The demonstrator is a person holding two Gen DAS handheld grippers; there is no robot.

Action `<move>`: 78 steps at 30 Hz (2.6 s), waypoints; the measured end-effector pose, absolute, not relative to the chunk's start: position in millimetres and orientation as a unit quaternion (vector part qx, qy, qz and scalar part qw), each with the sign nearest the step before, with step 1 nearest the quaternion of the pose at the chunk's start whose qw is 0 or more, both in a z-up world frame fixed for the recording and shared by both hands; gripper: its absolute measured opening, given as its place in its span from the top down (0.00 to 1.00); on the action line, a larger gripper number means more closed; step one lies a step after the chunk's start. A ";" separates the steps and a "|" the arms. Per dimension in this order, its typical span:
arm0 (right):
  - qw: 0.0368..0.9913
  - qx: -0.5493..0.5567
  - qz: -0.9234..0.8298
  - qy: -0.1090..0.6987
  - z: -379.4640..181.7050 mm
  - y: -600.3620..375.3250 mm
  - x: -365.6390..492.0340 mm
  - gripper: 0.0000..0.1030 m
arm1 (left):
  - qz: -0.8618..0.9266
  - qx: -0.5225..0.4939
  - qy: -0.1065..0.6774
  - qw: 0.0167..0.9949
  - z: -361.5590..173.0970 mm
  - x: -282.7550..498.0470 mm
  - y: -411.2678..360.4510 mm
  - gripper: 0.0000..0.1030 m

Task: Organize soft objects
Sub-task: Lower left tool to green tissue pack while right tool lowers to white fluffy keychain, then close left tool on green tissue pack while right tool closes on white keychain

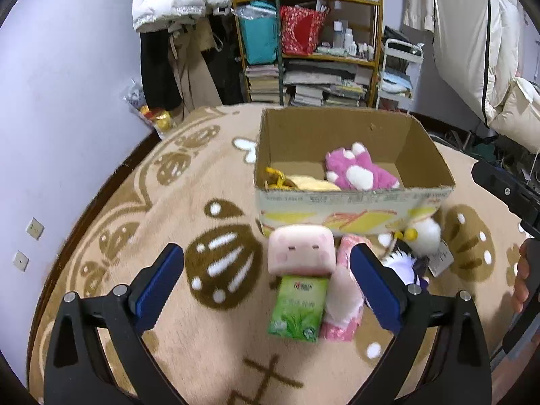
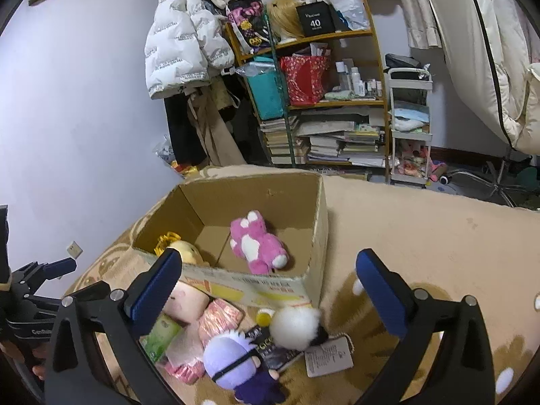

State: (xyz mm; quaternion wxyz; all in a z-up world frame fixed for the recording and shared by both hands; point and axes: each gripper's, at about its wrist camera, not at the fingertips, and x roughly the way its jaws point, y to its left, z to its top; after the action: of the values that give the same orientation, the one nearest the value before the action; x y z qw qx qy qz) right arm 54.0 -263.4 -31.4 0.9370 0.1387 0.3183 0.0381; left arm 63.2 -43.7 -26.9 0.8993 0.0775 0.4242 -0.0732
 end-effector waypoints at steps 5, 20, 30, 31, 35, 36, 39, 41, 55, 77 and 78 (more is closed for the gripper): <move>0.929 0.151 0.028 0.337 -38.4 -269.3 51.0 0.00 | -0.069 0.079 0.448 0.888 -36.4 65.0 -43.0 0.05; 0.900 0.137 0.019 0.413 -79.7 -258.8 74.9 0.00 | -0.067 0.052 0.529 0.844 -78.8 90.0 -37.8 0.05; 0.883 0.127 0.015 0.451 -108.8 -251.1 88.6 0.00 | -0.063 0.022 0.572 0.817 -103.3 105.2 -31.5 0.05; 0.882 0.126 0.014 0.454 -111.1 -250.7 89.8 0.00 | -0.064 0.020 0.575 0.815 -105.2 106.1 -31.5 0.05; 0.876 0.121 0.011 0.467 -120.7 -250.6 94.7 0.00 | -0.069 0.013 0.590 0.804 -114.1 110.9 -31.7 0.05; 0.874 0.121 0.010 0.471 -123.3 -250.7 95.8 0.00 | -0.070 0.012 0.595 0.801 -117.2 112.1 -32.1 0.05; 0.867 0.120 0.009 0.483 -131.2 -251.1 98.9 0.00 | -0.071 0.009 0.604 0.794 -123.0 115.0 -31.4 0.05; 0.864 0.119 0.007 0.490 -135.8 -251.8 100.5 0.00 | -0.070 0.007 0.609 0.790 -126.8 116.5 -31.5 0.05; 0.848 0.115 -0.002 0.518 -156.1 -253.6 110.8 0.00 | -0.074 0.015 0.631 0.772 -148.2 129.2 -33.9 0.05; 0.844 0.112 -0.003 0.525 -164.6 -253.2 119.1 0.00 | -0.070 0.030 0.645 0.761 -164.9 129.6 -51.7 0.05; 0.844 0.112 -0.004 0.525 -164.8 -253.3 119.3 0.00 | -0.069 0.028 0.646 0.760 -166.7 130.6 -50.3 0.05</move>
State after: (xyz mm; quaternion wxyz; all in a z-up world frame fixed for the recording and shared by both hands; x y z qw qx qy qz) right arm 119.3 -253.3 -164.8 0.8437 0.1121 0.5249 -0.0035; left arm 130.6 -50.3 -166.7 0.7596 0.0280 0.6461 -0.0693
